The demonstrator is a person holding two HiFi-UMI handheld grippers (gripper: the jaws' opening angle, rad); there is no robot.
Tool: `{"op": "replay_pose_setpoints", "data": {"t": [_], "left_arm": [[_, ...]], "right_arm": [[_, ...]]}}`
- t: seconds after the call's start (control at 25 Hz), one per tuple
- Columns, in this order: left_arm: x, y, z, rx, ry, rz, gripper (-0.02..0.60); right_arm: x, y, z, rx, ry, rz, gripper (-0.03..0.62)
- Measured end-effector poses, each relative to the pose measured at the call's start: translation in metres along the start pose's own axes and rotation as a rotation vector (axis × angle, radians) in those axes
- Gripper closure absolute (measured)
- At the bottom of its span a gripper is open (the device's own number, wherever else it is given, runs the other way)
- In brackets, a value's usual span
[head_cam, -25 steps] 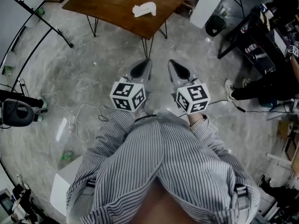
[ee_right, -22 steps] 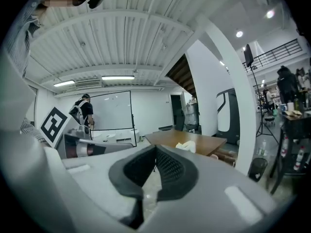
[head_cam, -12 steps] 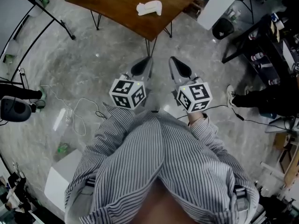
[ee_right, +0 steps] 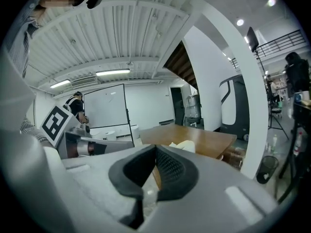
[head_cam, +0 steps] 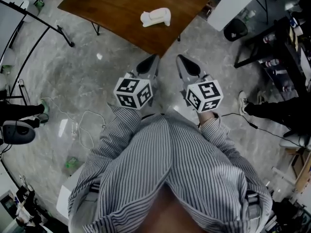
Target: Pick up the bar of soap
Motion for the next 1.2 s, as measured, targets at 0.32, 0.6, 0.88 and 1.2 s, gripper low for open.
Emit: {"op": "replay_pose_setpoints", "data": {"t": [0.32, 0.6, 0.88, 1.2], "left_arm": [[0.075, 0.084, 0.055, -0.020, 0.042, -0.044, 0.580], [0.114, 0.118, 0.068, -0.016, 0.086, -0.058, 0.580], [0.148, 0.132, 0.070, -0.031, 0.122, -0.071, 0.580], [0.174, 0.146, 0.077, 0.058, 0.252, -0.136, 0.580]], "right_arm": [[0.112, -0.031, 0.044, 0.015, 0.003, -0.011, 0.591], [0.154, -0.050, 0.046, 0.049, 0.040, -0.032, 0.591], [0.169, -0.077, 0.045, 0.073, 0.071, -0.030, 0.591], [0.180, -0.095, 0.049, 0.150, 0.070, -0.009, 0.591]]}}
Point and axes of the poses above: the fingertips, and each gripper's own axes: x forward along the fingers, y to its left, z out of its top, the point moved 10 cm from there along -x, backward along the fingers, and after that the axes turned 3 degrees about -z, right-handed, at the moved point
